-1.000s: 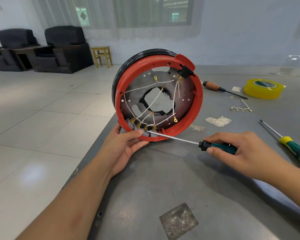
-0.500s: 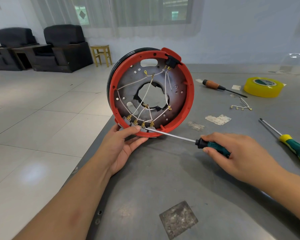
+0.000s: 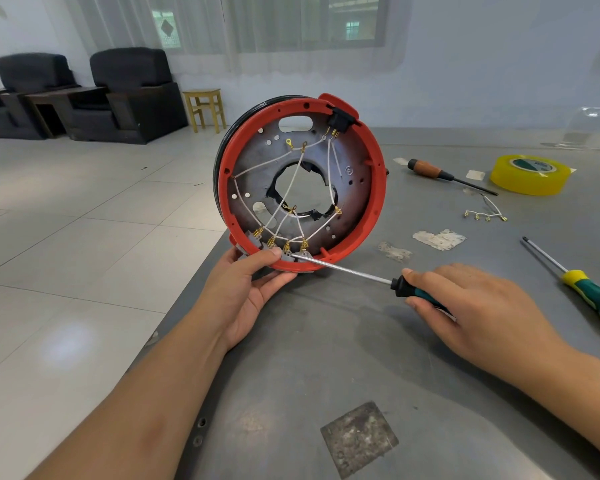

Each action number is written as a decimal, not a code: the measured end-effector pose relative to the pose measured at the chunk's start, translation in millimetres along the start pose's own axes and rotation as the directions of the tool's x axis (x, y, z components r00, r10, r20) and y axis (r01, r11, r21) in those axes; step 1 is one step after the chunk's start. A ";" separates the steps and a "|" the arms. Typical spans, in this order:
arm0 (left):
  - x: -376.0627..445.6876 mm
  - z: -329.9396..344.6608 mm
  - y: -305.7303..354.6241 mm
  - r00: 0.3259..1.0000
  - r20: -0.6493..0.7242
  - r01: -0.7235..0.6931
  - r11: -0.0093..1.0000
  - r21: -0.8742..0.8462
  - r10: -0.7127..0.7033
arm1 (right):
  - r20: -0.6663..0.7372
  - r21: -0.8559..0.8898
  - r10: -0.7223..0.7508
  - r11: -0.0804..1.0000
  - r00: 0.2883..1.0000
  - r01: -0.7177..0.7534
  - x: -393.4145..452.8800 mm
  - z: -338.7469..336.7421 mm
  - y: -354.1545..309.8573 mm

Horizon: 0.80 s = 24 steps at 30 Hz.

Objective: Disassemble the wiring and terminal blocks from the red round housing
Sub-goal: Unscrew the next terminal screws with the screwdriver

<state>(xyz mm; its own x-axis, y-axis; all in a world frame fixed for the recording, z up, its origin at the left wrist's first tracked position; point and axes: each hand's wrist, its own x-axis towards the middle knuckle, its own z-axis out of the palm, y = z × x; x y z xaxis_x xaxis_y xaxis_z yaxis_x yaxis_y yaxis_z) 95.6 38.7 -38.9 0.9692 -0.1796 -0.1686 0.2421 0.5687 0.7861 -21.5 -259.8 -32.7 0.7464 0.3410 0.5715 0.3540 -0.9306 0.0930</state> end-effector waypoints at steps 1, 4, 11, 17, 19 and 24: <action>0.0 0.2 0.1 1.000 -0.002 0.001 1.000 0.001 -0.001 | -0.011 -0.012 -0.011 1.000 1.000 0.011 0.1 1.0 0.6; 0.5 -0.6 0.3 1.000 -0.005 0.004 1.000 0.008 -0.004 | -0.043 -0.050 -0.040 0.998 0.998 0.038 -0.8 5.3 3.4; -0.5 -2.3 0.6 1.000 0.021 0.020 0.999 0.032 -0.020 | -0.084 -0.069 -0.062 0.996 0.995 0.056 1.6 5.5 10.3; -1.8 -1.2 1.1 1.000 0.017 0.023 0.999 0.032 -0.023 | -0.032 0.108 0.017 0.994 0.999 -0.014 0.0 -0.6 3.1; -2.1 -1.3 1.0 1.000 0.016 0.019 0.999 0.027 -0.019 | -0.013 0.182 0.057 0.982 0.998 -0.053 -0.3 -5.0 3.4; -1.5 -1.3 -0.2 1.000 0.023 0.012 1.000 0.009 -0.013 | 0.011 0.233 0.100 0.967 0.995 -0.100 3.2 -13.2 5.9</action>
<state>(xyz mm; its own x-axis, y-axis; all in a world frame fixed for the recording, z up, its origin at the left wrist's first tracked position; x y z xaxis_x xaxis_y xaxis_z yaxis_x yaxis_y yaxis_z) 94.1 39.9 -39.6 0.9648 -0.2054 -0.1645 0.2536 0.5591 0.7893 -24.5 -265.9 -19.6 0.7842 0.2475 0.5690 0.3992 -0.9032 -0.1574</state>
